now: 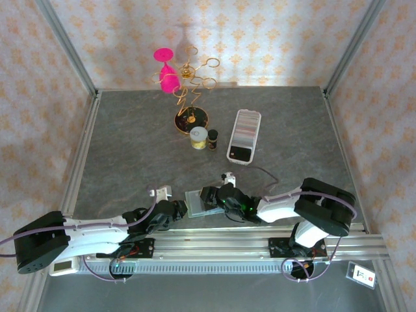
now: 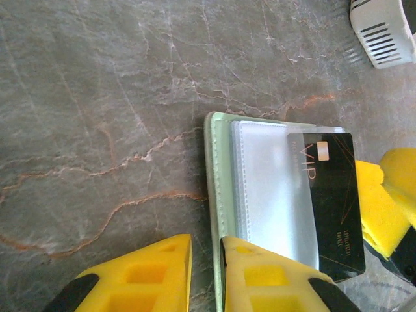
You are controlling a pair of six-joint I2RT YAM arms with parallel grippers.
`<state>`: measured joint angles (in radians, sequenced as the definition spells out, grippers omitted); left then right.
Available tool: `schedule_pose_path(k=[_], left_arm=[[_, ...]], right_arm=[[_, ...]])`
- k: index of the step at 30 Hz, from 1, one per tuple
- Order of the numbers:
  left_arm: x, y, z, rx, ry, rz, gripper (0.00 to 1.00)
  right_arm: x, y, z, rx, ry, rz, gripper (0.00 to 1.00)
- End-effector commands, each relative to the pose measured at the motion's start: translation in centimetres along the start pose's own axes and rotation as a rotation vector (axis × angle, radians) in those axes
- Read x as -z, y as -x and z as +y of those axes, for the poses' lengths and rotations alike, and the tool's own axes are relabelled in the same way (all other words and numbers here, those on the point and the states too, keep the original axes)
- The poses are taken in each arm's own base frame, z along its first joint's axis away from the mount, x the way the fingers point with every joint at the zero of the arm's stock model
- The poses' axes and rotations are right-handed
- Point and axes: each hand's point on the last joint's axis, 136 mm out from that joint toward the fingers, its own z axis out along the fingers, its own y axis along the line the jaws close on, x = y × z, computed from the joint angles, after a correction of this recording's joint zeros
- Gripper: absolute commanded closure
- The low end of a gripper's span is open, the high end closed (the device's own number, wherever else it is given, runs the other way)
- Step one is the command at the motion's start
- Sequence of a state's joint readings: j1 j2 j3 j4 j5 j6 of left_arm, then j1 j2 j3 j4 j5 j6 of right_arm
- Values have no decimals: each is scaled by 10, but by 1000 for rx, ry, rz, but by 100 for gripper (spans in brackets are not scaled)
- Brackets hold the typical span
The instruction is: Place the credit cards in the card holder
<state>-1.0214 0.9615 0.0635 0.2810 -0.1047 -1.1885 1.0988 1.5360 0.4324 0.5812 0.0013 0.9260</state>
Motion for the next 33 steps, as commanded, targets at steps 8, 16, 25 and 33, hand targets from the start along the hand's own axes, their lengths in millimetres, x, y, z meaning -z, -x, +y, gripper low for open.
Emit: schedule_pose_path(k=[8,16,25,33], left_arm=[[1,-12,20,-14,59,48,82],[0,-12,20,-9,53,49,83],[2,-12,21,-6,53,44,83],[1,-12,20,-9,53,48,83]], right_arm=[[-12,-14,-17,75,-103,48,74],[-19,-21,-3,133,-117,63,65],[-2,-8,-17,181,-199,13,57],[-19,-28,-17,218,-214,83,91]])
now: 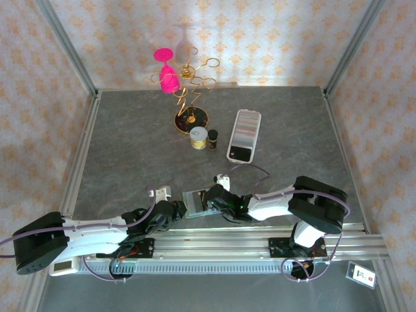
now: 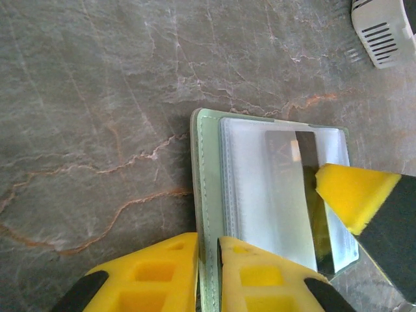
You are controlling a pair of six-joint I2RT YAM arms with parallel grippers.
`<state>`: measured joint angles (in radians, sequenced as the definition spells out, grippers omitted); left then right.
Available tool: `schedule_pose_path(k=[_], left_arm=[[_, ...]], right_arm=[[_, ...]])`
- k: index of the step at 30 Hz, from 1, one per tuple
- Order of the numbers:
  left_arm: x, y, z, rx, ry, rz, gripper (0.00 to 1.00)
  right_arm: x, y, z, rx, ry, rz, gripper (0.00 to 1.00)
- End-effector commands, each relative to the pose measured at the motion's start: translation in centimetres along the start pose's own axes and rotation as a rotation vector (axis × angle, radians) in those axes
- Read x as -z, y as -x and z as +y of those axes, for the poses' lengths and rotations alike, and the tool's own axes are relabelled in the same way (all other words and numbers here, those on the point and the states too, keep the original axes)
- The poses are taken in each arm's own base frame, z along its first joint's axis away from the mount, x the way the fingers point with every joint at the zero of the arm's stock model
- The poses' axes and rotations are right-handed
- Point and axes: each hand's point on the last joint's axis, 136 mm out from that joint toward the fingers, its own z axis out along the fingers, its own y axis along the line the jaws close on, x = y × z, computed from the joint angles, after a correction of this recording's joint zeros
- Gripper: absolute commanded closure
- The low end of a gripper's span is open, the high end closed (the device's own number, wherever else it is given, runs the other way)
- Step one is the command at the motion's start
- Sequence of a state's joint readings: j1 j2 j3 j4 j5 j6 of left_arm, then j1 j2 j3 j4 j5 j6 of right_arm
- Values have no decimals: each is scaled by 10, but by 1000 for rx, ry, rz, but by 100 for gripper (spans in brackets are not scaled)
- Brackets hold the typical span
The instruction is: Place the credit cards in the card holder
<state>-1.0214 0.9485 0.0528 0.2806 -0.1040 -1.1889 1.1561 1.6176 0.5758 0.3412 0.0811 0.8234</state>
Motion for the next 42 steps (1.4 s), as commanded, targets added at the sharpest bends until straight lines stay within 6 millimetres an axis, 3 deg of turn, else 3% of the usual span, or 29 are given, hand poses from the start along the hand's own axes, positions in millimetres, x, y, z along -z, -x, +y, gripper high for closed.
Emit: schedule_pose_path(k=[1,4,12,20,25,32,42], left_arm=[[0,-12,18,-9,55,47,84],[-1,-12,18,-11,56,49,84],[-1,-12,18,-11,52,47,84],[0,-11,20,-13,57,40,84],[0,-10,20,-13,54,36,83],[-1,-12,21,-15,59,42,83],[-1,-13,22,-17,59,47,84]], right_arm=[[-9,-15,-4,45,-47,48,94],[-12,-20,6,55,-30,60,98],[-7,-22,27,71,14,47,93],[20,-2,14,54,-41,-26,72],[34,-3,-6,32,-78,-29,62],[35,-13,-26,21,-131,1,58],[24,-28,-23,8,-111,60,56]])
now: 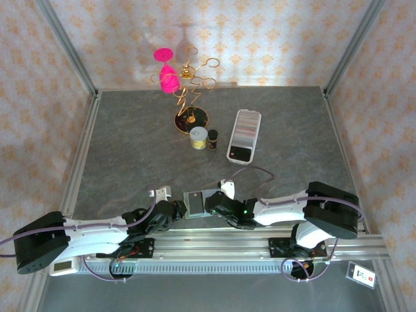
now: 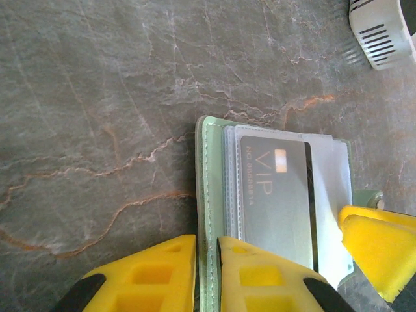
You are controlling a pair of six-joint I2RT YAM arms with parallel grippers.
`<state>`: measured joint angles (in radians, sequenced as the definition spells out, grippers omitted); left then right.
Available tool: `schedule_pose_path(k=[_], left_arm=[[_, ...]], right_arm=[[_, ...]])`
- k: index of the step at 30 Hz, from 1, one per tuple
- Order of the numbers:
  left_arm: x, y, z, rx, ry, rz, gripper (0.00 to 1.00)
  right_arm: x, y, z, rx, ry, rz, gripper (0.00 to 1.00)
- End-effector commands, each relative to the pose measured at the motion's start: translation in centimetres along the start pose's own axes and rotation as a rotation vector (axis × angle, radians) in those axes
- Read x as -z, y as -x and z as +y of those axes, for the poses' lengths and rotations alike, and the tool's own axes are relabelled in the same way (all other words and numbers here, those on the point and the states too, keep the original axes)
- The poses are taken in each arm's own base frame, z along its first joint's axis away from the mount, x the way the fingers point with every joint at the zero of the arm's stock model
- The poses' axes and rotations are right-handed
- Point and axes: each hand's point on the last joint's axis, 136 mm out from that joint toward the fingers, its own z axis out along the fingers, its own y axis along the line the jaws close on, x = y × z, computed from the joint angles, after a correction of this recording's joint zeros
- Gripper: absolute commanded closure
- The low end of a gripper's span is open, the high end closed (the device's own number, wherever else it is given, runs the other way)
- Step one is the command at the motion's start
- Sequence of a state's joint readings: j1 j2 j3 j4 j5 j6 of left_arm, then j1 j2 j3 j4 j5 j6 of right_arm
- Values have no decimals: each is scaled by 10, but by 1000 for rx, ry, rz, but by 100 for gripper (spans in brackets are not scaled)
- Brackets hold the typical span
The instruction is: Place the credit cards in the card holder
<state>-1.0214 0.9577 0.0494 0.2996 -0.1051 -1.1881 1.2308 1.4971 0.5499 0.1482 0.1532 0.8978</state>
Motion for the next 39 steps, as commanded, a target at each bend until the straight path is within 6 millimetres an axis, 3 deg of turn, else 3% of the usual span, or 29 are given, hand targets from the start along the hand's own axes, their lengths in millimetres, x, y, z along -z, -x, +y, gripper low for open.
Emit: schedule_pose_path(k=[1,8,18,25,30,33,35,39], left_arm=[[0,-13,22,-18,63,50,84],[0,-13,23,-15,64,49,84],[0,-13,22,-14,64,50,84],[0,-13,22,-17,65,52,84],[2,-12,23,-13,62,49,84],[5,-10,24,-13,65,38,84],[7,-8,28,-10,66,26,84],[11,-5,29,1,52,8,83]], right_arm=[[-5,-13,-7,-4,-21,45,56],[8,-3,18,-77,116,21,56],[31,22,35,-164,239,-69,60],[13,10,29,-123,178,-12,60],[5,9,39,-95,178,1,69],[8,14,62,-70,254,1,62],[10,17,77,-51,295,1,47],[4,10,91,-37,323,36,44]])
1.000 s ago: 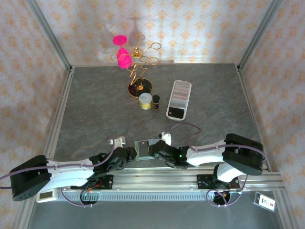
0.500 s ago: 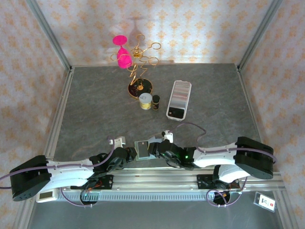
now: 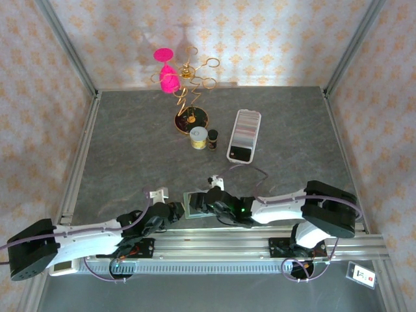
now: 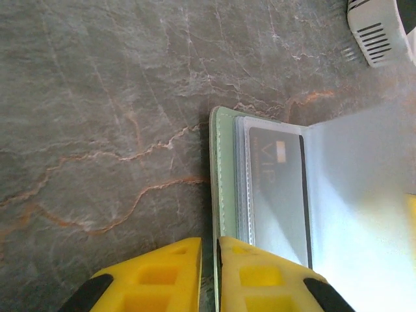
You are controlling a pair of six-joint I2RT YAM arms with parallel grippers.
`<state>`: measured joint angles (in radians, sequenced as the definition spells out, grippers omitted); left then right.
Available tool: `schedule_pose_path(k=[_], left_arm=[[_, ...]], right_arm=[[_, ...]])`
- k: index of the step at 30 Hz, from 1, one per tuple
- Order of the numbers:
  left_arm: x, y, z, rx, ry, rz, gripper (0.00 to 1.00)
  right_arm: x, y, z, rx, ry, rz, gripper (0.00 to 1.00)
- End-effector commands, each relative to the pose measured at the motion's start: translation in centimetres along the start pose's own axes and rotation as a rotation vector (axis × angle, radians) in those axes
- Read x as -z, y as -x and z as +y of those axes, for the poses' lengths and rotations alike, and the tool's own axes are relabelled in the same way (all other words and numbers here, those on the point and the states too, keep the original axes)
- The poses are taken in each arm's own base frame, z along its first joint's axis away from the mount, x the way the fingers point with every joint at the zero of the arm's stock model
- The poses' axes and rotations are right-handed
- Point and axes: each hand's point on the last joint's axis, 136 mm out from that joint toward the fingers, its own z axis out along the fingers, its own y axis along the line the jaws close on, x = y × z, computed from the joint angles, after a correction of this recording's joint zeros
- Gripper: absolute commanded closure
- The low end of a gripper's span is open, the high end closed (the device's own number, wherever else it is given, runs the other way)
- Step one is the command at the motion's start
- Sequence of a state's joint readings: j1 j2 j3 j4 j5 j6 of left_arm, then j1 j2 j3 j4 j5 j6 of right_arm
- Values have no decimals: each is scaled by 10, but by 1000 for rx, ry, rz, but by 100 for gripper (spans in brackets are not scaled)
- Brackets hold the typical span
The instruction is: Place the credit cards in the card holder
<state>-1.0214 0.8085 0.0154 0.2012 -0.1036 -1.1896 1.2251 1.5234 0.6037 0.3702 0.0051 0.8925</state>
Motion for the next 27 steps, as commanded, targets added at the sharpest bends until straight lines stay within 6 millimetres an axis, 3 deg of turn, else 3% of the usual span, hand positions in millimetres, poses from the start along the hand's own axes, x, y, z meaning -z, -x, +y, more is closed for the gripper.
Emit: schedule_pose_path(k=[1,8,13,18,23,25,27], left_arm=[[3,-4,22,0,64,5,83],[9,4,20,8,65,-30,82],[14,11,14,0,60,-49,81],[17,18,-4,-15,20,-66,80],[23,32,-32,-51,-37,-104,78],[26,37,-41,-60,-59,-120,78],[28,41,-47,-66,-75,-134,77]], right_arm=[[-11,-6,13,27,31,33,44],[-28,-15,7,10,3,92,43],[-14,14,21,44,63,24,45],[28,79,34,209,76,-153,45],[102,157,35,438,82,-408,50],[126,172,39,591,96,-481,47],[139,172,42,827,89,-512,43]])
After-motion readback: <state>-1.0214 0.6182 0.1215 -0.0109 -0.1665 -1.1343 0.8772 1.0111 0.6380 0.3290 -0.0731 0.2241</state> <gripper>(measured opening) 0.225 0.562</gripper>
